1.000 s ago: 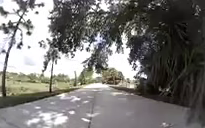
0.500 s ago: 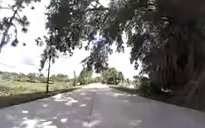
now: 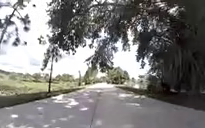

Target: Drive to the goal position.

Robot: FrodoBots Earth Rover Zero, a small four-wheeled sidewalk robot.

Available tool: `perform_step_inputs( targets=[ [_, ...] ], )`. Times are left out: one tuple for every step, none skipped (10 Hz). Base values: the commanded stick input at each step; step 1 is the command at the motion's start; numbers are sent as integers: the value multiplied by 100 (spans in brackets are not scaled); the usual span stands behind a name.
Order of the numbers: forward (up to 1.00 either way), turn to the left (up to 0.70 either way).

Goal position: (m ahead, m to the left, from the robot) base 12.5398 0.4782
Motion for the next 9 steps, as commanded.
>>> perform_step_inputs(
  targets=[
    [70,0],
    [70,0],
    [70,0],
    [70,0],
    [70,0],
    [70,0],
    [70,0],
    [70,0],
    [70,0]
  ],
)
